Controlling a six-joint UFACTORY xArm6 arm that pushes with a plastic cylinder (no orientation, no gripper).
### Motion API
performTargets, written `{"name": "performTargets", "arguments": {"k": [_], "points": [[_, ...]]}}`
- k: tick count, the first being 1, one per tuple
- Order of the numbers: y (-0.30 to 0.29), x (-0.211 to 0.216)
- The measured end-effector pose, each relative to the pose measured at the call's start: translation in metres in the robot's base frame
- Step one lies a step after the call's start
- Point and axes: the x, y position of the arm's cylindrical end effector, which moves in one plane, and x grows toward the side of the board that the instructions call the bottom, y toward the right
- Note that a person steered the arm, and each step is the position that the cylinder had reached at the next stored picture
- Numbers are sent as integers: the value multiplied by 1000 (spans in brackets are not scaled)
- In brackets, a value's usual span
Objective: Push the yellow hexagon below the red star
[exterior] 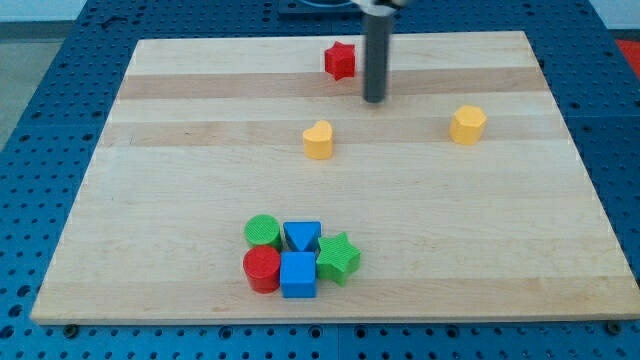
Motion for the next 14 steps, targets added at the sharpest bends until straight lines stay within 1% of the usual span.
{"name": "performTargets", "arguments": {"k": [1, 2, 3, 4, 5, 6, 7, 8, 9, 10, 11, 12, 13, 14], "points": [[123, 17], [202, 40], [209, 114], [180, 102], [168, 67], [112, 85], [68, 93], [45, 51], [13, 34], [14, 30], [75, 30], [93, 9], [79, -10], [54, -10]]}}
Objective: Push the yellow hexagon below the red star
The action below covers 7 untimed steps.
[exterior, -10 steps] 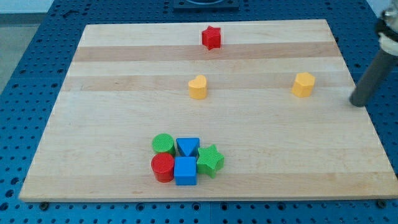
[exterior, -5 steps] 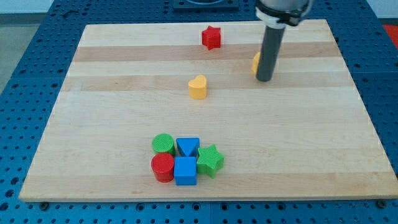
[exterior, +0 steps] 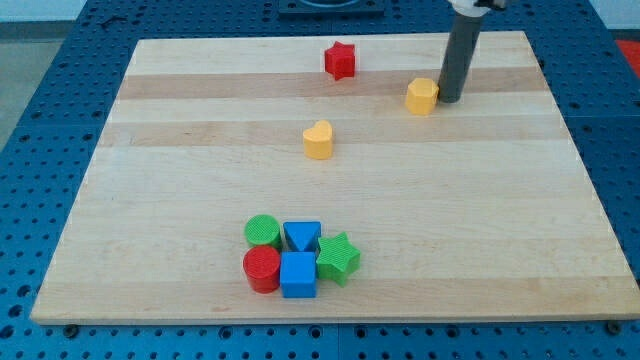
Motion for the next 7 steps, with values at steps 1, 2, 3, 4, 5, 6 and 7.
{"name": "performTargets", "arguments": {"k": [1, 2, 3, 4, 5, 6, 7], "points": [[-20, 1], [-45, 24], [-81, 39], [-111, 38], [-120, 38], [-113, 82], [-130, 143]]}}
